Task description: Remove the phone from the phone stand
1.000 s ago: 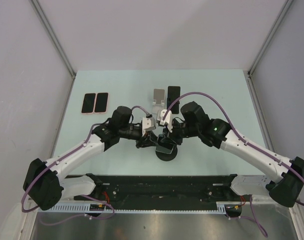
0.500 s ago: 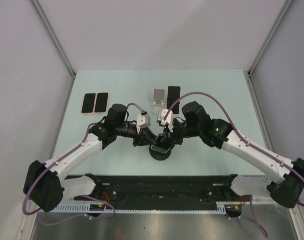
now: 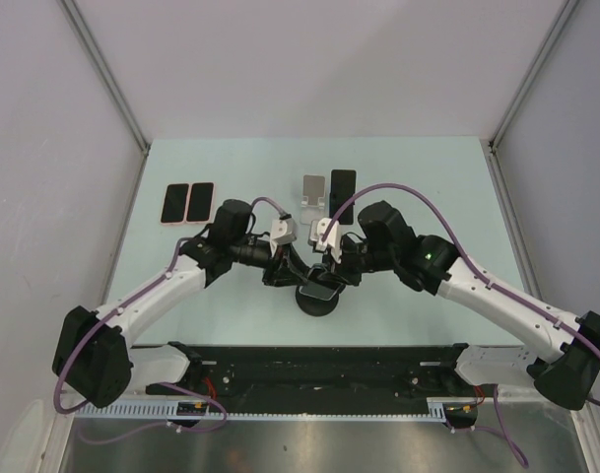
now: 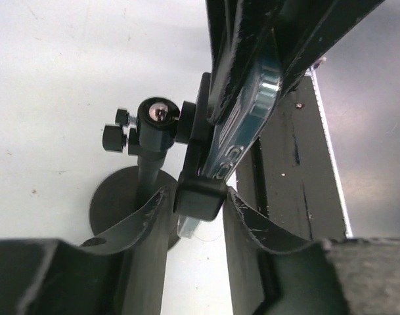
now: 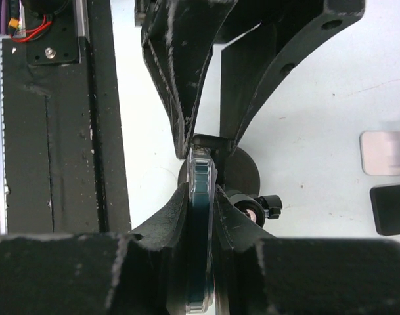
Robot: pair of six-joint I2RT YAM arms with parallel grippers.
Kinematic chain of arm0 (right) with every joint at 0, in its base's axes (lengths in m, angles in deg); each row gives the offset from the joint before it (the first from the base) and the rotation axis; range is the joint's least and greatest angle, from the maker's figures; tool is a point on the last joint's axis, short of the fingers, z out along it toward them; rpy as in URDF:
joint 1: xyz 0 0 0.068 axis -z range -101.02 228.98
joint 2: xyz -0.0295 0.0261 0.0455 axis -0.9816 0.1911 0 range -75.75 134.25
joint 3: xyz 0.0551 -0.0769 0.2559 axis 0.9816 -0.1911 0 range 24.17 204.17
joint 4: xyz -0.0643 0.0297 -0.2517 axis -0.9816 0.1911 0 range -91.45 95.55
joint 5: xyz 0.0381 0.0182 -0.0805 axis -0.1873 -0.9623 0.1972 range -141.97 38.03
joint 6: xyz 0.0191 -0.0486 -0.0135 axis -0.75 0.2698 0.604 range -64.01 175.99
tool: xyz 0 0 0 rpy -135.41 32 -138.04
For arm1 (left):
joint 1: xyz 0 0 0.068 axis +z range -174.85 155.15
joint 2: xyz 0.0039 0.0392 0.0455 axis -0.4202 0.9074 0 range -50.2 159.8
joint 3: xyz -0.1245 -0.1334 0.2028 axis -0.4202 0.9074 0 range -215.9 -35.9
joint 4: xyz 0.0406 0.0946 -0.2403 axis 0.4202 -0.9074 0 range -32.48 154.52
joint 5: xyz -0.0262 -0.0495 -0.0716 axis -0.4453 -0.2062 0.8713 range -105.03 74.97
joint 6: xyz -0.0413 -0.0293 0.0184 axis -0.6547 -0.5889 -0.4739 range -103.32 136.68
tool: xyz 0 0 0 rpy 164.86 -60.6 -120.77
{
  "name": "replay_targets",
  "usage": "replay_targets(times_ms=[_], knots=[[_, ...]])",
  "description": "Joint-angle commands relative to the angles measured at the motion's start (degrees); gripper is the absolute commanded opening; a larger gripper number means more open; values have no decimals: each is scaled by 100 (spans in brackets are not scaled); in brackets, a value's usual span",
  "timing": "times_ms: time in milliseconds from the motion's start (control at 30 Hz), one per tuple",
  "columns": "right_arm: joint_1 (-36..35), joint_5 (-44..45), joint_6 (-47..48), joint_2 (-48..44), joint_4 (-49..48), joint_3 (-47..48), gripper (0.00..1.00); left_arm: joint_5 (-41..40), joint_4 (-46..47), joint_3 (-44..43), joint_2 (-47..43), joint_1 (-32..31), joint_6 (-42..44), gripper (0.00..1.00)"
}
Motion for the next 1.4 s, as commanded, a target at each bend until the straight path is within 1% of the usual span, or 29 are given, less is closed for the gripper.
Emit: replay_targets(times_ms=[0,167,267,333,367,433,467,500,533,567,667,800,933,967,1133,1200,1233,1300,1333,1367], knots=[[-111,-100,346,-163,1133,83,0,-352,-225,-281,63,450,37,43],[-137,-109,337,-172,1177,83,0,-492,-269,-281,-69,626,64,58],[-146,-100,329,-154,1133,83,0,-932,-260,-281,-113,653,-41,62],[-146,-74,302,-128,1063,83,0,-994,-269,-272,-140,635,-138,68],[-146,-65,293,-110,1037,83,0,-976,-269,-264,-262,609,-139,78],[-146,22,250,-84,958,83,0,-994,-269,-159,-481,434,-25,88],[-146,40,241,-66,940,83,0,-1098,-277,-106,-744,337,158,96],[-146,49,241,-66,923,83,0,-1117,-278,-44,-877,162,230,99],[-146,49,241,-49,905,75,0,-1108,-269,61,-1009,91,283,100],[-155,58,232,-40,887,83,0,-1082,-269,97,-1227,29,336,100],[-190,76,232,-5,878,83,0,-1143,-278,141,-1440,-217,336,100],[-260,155,241,66,870,110,0,-1555,-286,45,-1283,-665,424,100],[-348,216,241,118,896,171,0,-1688,-444,-131,-932,-683,485,98],[-374,216,241,127,905,180,0,-1714,-471,-166,-835,-683,538,95],[-427,234,258,162,931,180,0,-1583,-646,-342,-676,-692,626,88],[-436,234,267,180,940,180,0,-1434,-734,-377,-597,-692,652,84],[-454,234,267,197,949,180,0,-1355,-761,-386,-536,-692,635,79],[-471,234,276,206,966,189,0,-1196,-813,-404,-474,-692,609,72],[-489,234,284,215,975,189,0,-1144,-822,-413,-439,-692,617,65],[-489,234,293,224,1001,189,0,-1048,-840,-422,-413,-692,617,60]])
